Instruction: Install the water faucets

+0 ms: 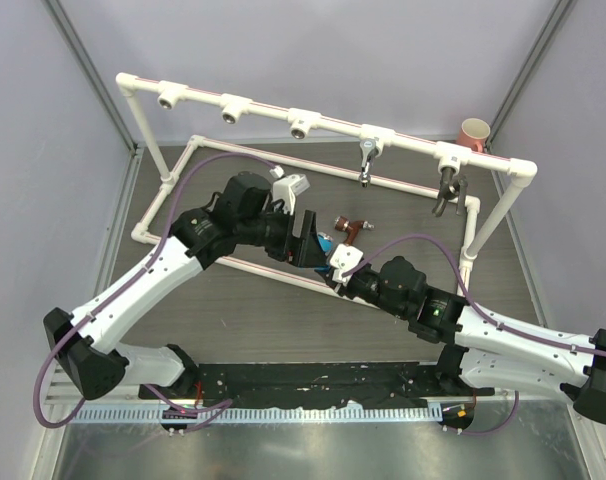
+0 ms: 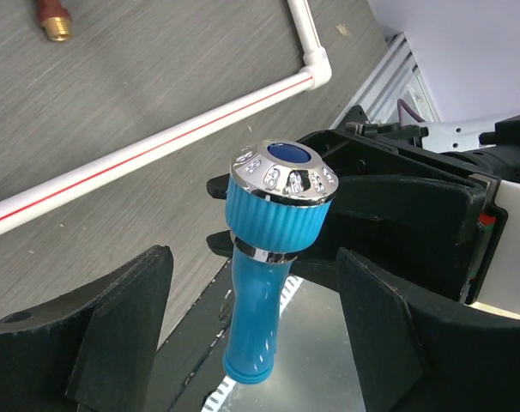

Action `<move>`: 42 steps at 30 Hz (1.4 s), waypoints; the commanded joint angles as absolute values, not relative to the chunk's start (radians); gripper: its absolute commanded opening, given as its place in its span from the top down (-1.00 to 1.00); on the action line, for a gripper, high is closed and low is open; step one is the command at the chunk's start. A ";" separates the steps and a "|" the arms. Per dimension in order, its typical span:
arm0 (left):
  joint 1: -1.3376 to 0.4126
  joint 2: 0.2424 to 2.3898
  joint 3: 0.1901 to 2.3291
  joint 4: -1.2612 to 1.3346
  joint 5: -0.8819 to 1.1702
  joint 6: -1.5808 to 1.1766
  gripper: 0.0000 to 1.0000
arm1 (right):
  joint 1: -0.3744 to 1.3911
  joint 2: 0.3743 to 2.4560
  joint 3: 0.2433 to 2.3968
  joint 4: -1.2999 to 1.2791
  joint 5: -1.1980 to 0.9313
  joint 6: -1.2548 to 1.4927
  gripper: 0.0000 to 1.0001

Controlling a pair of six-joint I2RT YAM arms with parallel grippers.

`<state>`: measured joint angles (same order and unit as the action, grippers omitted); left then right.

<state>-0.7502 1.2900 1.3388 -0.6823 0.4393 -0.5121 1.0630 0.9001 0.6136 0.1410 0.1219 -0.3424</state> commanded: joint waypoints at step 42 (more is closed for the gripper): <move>-0.632 0.659 1.023 -0.554 -0.228 -0.293 1.00 | 1.057 1.024 1.296 -0.380 0.221 -0.003 -0.69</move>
